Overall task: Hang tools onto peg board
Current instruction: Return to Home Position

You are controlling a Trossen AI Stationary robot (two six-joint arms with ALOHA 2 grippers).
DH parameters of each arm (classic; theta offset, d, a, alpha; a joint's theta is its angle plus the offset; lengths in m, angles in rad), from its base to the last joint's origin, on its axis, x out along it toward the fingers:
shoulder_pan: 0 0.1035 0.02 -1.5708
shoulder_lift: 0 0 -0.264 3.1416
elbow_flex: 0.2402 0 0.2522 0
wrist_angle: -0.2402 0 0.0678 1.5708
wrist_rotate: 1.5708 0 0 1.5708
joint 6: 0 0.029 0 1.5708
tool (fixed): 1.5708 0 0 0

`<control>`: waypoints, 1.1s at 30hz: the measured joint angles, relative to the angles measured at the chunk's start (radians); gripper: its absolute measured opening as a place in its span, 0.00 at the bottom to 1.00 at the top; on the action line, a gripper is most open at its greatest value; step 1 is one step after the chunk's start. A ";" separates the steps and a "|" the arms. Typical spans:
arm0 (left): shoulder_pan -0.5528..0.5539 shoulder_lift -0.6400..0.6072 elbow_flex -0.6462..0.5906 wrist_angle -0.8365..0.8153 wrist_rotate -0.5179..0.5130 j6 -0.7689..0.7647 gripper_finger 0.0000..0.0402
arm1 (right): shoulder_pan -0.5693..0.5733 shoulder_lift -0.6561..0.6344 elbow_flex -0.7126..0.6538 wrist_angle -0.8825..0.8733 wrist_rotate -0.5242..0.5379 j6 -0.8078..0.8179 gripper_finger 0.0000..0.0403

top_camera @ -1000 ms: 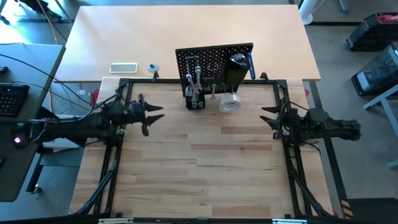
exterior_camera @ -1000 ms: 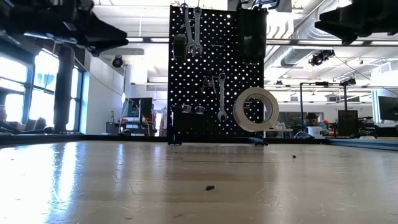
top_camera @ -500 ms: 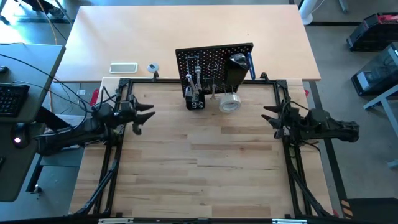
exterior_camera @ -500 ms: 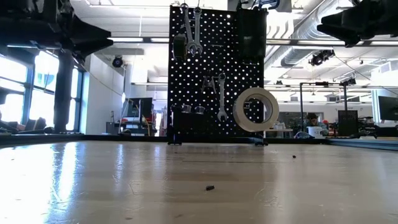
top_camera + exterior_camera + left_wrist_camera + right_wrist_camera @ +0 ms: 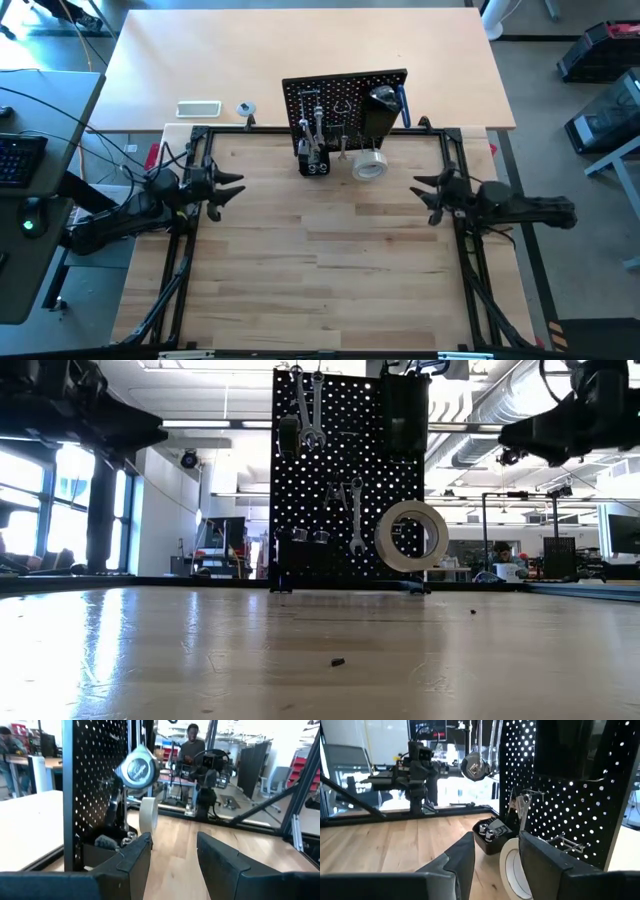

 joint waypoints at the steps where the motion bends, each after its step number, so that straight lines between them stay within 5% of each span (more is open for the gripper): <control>1: 0.000 0.000 0.000 -0.007 0.004 0.000 0.38 | 0.000 0.000 -0.022 0.033 0.006 0.002 0.36; 11: 0.000 0.000 0.000 -0.017 0.015 -0.001 0.38 | -0.026 0.000 -0.144 0.178 0.017 0.040 0.33; 33: 0.000 0.000 0.000 -0.055 0.004 -0.018 0.38 | -0.070 0.005 -0.145 0.190 0.123 0.017 0.33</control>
